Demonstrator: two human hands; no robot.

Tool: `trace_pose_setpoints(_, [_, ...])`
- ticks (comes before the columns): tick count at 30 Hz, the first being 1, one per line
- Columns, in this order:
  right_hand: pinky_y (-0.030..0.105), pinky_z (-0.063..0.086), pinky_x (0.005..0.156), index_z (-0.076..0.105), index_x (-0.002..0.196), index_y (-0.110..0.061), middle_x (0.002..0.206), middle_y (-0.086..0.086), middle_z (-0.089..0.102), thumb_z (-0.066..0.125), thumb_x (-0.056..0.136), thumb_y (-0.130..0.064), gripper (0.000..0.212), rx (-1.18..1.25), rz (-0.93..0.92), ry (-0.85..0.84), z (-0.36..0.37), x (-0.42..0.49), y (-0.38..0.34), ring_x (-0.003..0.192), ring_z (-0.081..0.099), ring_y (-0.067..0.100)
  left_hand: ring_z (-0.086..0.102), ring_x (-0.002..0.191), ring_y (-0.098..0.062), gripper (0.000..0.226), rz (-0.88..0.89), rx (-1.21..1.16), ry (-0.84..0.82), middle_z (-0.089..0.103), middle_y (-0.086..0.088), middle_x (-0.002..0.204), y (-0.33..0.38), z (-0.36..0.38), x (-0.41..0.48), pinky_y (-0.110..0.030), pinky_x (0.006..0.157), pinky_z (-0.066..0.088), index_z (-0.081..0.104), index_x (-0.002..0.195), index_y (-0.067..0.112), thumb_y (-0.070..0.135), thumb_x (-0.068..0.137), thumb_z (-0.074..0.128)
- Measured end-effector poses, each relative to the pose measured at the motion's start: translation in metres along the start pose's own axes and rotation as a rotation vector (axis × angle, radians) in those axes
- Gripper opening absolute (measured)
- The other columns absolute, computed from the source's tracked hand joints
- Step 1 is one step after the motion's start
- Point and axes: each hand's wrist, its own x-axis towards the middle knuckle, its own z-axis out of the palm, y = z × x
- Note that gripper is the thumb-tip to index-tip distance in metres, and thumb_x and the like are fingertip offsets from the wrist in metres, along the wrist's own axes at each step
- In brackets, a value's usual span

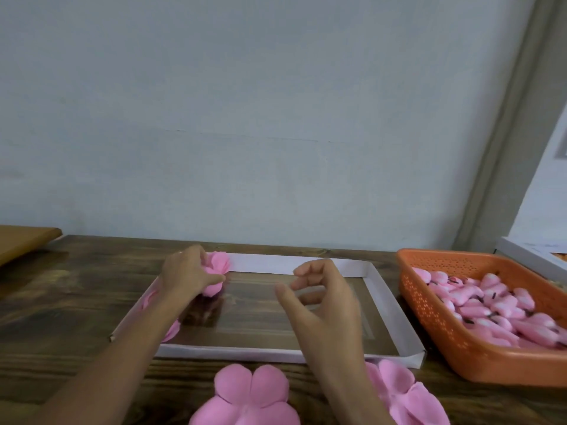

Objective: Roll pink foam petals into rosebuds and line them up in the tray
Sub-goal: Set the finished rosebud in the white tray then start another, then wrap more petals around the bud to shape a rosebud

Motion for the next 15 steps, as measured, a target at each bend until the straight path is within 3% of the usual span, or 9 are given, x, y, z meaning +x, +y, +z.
trace_pose_setpoints(5, [0.024, 0.048, 0.060, 0.063, 0.088, -0.029, 0.082, -0.018, 0.070, 0.078, 0.087, -0.025, 0.015, -0.038, -0.135, 0.161, -0.042, 0.022, -0.021, 0.065, 0.067, 0.003, 0.051, 0.126, -0.031, 0.073, 0.146, 0.121, 0.086, 0.065, -0.008, 0.130, 0.008, -0.017, -0.020, -0.042, 0.093, 0.050, 0.053, 0.136, 0.019, 0.058, 0.080, 0.079])
trace_pose_setpoints(7, [0.028, 0.047, 0.059, 0.067, 0.083, -0.027, 0.077, -0.018, 0.071, 0.075, 0.088, -0.026, 0.010, -0.113, -0.187, 0.246, -0.078, 0.041, -0.027, 0.062, 0.066, 0.001, 0.053, 0.125, -0.025, 0.067, 0.250, 0.090, 0.150, 0.061, -0.004, 0.134, 0.017, -0.029, -0.042, -0.039, 0.094, 0.052, 0.052, 0.138, 0.022, 0.053, 0.084, 0.077])
trace_pose_setpoints(9, [0.028, 0.045, 0.060, 0.068, 0.082, -0.031, 0.074, -0.020, 0.069, 0.071, 0.090, -0.032, 0.008, -0.345, -0.175, 0.247, -0.120, 0.062, -0.027, 0.063, 0.065, 0.000, 0.059, 0.109, -0.014, 0.049, 0.359, 0.031, 0.118, 0.065, 0.006, 0.120, 0.021, -0.042, -0.068, -0.034, 0.090, 0.056, 0.060, 0.125, 0.029, 0.045, 0.083, 0.080])
trace_pose_setpoints(11, [0.026, 0.045, 0.062, 0.070, 0.085, -0.032, 0.075, -0.022, 0.066, 0.069, 0.092, -0.028, 0.008, -0.674, -0.087, 0.121, -0.161, 0.086, -0.017, 0.070, 0.064, 0.003, 0.061, 0.089, -0.001, 0.029, 0.439, 0.002, -0.118, 0.069, 0.018, 0.090, 0.017, -0.059, -0.094, -0.029, 0.085, 0.056, 0.065, 0.100, 0.041, 0.052, 0.078, 0.080])
trace_pose_setpoints(13, [0.028, 0.050, 0.066, 0.076, 0.091, -0.028, 0.075, -0.018, 0.064, 0.068, 0.090, -0.019, 0.012, -1.014, 0.075, -0.130, -0.193, 0.112, 0.000, 0.076, 0.066, 0.014, 0.062, 0.084, 0.002, 0.035, 0.510, 0.017, -0.384, 0.067, 0.026, 0.086, 0.015, -0.072, -0.126, -0.020, 0.082, 0.051, 0.066, 0.093, 0.048, 0.073, 0.068, 0.070])
trace_pose_setpoints(14, [0.028, 0.053, 0.067, 0.077, 0.093, -0.027, 0.074, -0.016, 0.064, 0.067, 0.090, -0.017, 0.015, -1.136, 0.174, -0.283, -0.204, 0.121, 0.008, 0.076, 0.066, 0.015, 0.060, 0.090, -0.002, 0.039, 0.555, 0.059, -0.412, 0.065, 0.027, 0.089, 0.015, -0.074, -0.138, -0.020, 0.088, 0.047, 0.067, 0.093, 0.053, 0.079, 0.064, 0.063])
trace_pose_setpoints(15, [0.026, 0.055, 0.062, 0.078, 0.096, -0.027, 0.075, -0.012, 0.065, 0.068, 0.089, -0.016, 0.016, -1.207, 0.286, -0.426, -0.210, 0.127, 0.016, 0.073, 0.066, 0.015, 0.054, 0.097, -0.006, 0.040, 0.637, 0.110, -0.326, 0.064, 0.023, 0.091, 0.014, -0.072, -0.148, -0.027, 0.099, 0.038, 0.067, 0.091, 0.054, 0.079, 0.061, 0.059])
